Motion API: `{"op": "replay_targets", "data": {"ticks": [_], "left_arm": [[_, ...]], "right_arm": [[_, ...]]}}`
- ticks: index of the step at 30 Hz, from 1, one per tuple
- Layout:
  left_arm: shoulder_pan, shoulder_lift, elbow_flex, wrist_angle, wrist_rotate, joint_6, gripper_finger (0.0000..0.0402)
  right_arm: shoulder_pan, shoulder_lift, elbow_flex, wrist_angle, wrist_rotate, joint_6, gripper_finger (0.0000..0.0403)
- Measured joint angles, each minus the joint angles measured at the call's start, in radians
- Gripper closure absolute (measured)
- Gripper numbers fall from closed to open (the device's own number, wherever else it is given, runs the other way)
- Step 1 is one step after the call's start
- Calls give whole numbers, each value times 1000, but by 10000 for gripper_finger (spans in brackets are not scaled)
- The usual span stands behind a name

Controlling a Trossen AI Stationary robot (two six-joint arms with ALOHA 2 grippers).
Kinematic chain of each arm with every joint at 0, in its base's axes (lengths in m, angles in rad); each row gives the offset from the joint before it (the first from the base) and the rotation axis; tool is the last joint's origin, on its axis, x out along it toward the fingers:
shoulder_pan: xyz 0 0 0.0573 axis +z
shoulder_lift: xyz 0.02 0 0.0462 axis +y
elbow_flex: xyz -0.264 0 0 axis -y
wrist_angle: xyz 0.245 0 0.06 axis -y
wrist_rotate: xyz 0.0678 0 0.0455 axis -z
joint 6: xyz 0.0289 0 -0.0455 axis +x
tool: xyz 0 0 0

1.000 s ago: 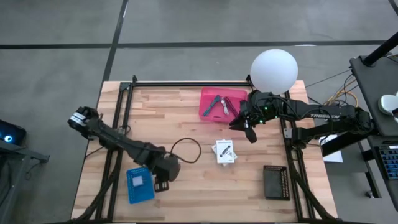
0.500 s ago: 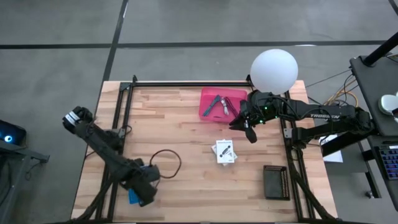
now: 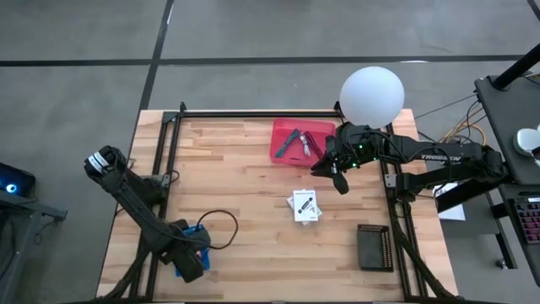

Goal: Pick and place items into bin
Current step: Put the pink charger adapter into the blue bin

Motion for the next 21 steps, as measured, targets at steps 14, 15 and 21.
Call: {"op": "replay_targets", "data": {"ticks": [14,15,21], "left_arm": [[-1,0,-59,50,12,2,242],[-1,0,-59,50,12,2,241],[-3,0,-61,55,34,0,235]], "right_arm": [[0,-1,0,0,0,3,335],[0,-1,0,0,0,3,335],[0,-1,0,0,0,2,335]]}}
